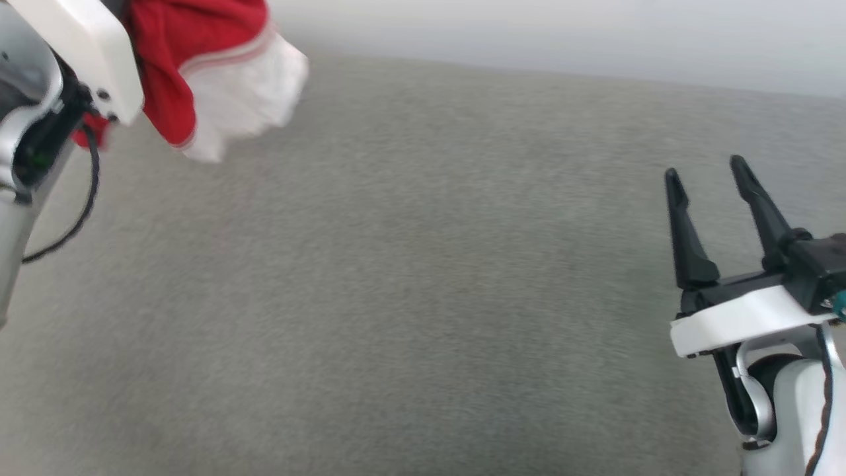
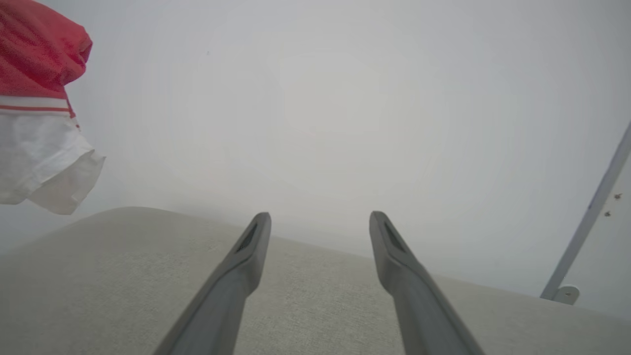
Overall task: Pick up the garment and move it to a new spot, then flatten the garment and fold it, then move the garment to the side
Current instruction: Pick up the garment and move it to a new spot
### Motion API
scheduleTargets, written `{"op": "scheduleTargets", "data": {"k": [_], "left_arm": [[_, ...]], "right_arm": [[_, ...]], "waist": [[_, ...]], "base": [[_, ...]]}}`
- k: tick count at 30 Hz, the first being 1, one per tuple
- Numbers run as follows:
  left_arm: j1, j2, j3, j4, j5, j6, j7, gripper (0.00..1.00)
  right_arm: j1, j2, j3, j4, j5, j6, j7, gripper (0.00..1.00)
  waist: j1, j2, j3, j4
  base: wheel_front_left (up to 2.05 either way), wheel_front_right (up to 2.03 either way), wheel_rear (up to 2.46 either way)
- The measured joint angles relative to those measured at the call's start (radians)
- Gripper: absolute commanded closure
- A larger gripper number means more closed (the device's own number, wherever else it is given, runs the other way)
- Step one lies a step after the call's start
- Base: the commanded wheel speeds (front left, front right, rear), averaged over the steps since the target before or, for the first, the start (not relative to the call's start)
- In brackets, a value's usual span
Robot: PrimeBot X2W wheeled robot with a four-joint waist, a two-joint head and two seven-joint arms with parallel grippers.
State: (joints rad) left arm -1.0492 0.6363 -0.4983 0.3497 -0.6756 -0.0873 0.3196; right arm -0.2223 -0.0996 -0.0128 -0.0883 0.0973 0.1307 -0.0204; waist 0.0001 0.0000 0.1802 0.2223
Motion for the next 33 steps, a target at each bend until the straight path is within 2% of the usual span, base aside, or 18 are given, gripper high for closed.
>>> {"op": "scheduleTargets", "data": {"k": [5,9,13,16,19,24,33], "left_arm": [[0.084,0.048,-0.004,-0.247,-0.022,0.066,0.116,1.00],[0.138,0.063,-0.022,-0.407,-0.037,0.112,0.188,1.00],[0.179,0.062,-0.057,-0.503,-0.047,0.138,0.245,1.00],[0.216,0.050,-0.091,-0.525,-0.053,0.150,0.274,1.00],[0.272,0.025,-0.133,-0.506,-0.065,0.153,0.286,1.00],[0.378,-0.021,-0.206,-0.387,-0.089,0.143,0.284,1.00],[0.421,-0.133,-0.303,-0.004,-0.114,0.052,0.254,1.00]], "right_arm": [[0.016,0.005,-0.037,0.002,-0.003,0.000,-0.014,0.00],[0.034,0.008,-0.060,0.003,-0.004,0.000,-0.020,0.00],[0.054,0.019,-0.083,0.002,-0.004,0.000,-0.026,0.00],[0.059,0.025,-0.088,0.007,0.001,0.000,-0.037,0.00],[0.060,0.033,-0.078,0.021,0.008,0.000,-0.047,0.00],[0.059,0.041,-0.045,0.061,0.016,0.000,-0.069,0.00],[0.028,0.046,0.010,0.130,0.025,0.000,-0.108,0.00]], "waist": [[0.0000,0.0000,-0.016,-0.077],[0.0000,0.0000,-0.022,-0.149],[0.0000,0.0000,-0.020,-0.221],[0.0000,0.0000,-0.014,-0.272],[0.0000,0.0000,-0.005,-0.317],[-0.0001,0.0000,0.010,-0.376],[0.0000,0.0000,0.025,-0.422]], "base": [[0.00,0.00,0.00],[0.00,0.00,0.00],[0.00,0.00,0.00],[0.00,0.00,0.00],[0.00,0.00,0.00],[0.00,0.00,0.00],[0.00,0.00,0.00]]}}
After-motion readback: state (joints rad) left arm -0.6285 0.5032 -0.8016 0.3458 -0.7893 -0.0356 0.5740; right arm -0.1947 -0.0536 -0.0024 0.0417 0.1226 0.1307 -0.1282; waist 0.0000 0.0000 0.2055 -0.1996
